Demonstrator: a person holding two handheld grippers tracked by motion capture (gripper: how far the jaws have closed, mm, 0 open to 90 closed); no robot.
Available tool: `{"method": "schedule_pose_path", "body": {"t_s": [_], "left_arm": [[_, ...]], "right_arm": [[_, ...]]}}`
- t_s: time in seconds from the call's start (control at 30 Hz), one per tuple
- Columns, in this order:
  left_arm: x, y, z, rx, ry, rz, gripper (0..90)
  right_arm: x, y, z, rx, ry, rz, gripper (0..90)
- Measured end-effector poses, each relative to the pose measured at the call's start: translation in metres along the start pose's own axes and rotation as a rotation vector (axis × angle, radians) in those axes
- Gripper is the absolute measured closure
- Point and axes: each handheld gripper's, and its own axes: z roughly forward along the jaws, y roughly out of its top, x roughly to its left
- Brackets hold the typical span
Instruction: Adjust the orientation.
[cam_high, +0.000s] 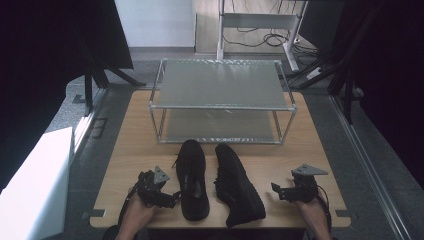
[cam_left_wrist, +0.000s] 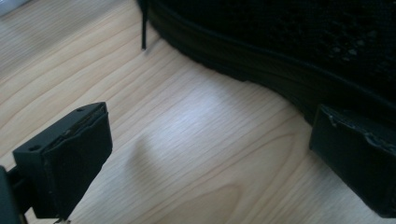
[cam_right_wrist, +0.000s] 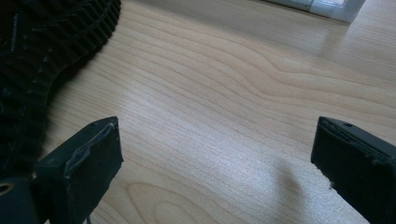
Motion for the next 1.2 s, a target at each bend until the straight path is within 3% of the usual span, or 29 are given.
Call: {"method": "schedule_pose_path", "body": {"t_s": [0.27,0.43,0.67,0.97,1.2], "left_arm": [[0.000,0.001,0.001,-0.006,-0.010,-0.018,0.0],[0.010,-0.001,-0.007,-0.058,0.016,-0.058,0.0],[0.021,-0.007,-0.011,-0.079,0.056,-0.112,0.0],[0.025,-0.008,-0.009,-0.076,0.058,-0.136,0.0],[0.026,-0.009,-0.009,-0.091,0.061,-0.147,0.0]], "right_arm": [[0.000,0.000,0.001,0.006,0.001,0.000,2.5],[0.001,0.001,-0.002,-0.003,0.003,0.007,3.1],[0.011,0.011,-0.007,-0.019,0.017,-0.033,3.3],[0.034,0.045,-0.023,-0.023,0.032,-0.083,1.0],[0.056,0.078,-0.023,-0.004,0.083,-0.128,0.9]]}}
